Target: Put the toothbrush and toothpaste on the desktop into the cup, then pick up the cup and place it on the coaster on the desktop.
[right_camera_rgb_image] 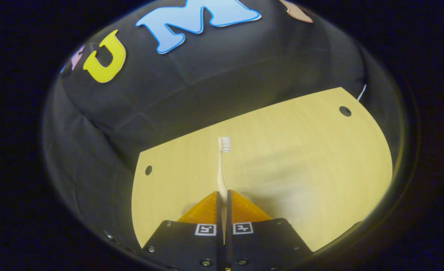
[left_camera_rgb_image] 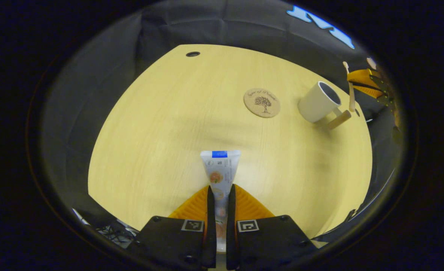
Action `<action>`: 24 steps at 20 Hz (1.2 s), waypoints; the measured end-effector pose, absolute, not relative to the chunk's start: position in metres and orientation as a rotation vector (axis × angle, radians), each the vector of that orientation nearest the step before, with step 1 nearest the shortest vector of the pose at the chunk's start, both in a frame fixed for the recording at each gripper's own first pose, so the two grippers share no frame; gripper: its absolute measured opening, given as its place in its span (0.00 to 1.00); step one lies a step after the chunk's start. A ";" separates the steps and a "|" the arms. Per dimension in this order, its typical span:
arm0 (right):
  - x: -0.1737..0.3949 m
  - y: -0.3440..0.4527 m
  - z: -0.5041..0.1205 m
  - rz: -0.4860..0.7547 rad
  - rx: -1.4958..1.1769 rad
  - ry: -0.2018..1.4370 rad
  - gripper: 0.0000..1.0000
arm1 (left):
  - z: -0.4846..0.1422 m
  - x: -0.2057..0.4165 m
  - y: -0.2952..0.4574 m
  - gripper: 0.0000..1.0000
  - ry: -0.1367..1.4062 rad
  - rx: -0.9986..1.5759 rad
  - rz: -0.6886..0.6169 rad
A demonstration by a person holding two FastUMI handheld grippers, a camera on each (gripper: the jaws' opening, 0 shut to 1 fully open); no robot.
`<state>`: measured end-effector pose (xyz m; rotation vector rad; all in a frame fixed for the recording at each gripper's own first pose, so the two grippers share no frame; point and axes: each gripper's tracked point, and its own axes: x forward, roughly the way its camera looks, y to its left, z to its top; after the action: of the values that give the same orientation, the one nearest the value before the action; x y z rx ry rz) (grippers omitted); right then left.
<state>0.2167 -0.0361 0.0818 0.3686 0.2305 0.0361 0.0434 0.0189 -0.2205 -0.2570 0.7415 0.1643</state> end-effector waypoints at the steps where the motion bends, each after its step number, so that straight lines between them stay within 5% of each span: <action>1: 0.224 -0.038 0.085 0.031 0.375 0.222 0.02 | -0.214 0.038 0.018 0.18 0.739 -0.262 0.172; 9: 0.268 -0.048 0.087 -0.007 0.454 0.185 0.02 | -0.208 -0.006 0.035 0.18 0.711 -0.225 0.262; 24: 0.258 -0.020 0.095 0.039 0.214 0.029 0.04 | -0.189 -0.008 0.053 0.18 0.631 -0.263 0.307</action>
<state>0.2578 -0.0200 0.0946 0.2145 0.0291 0.0390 -0.0081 0.0527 -0.1888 -0.2627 0.6305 0.3072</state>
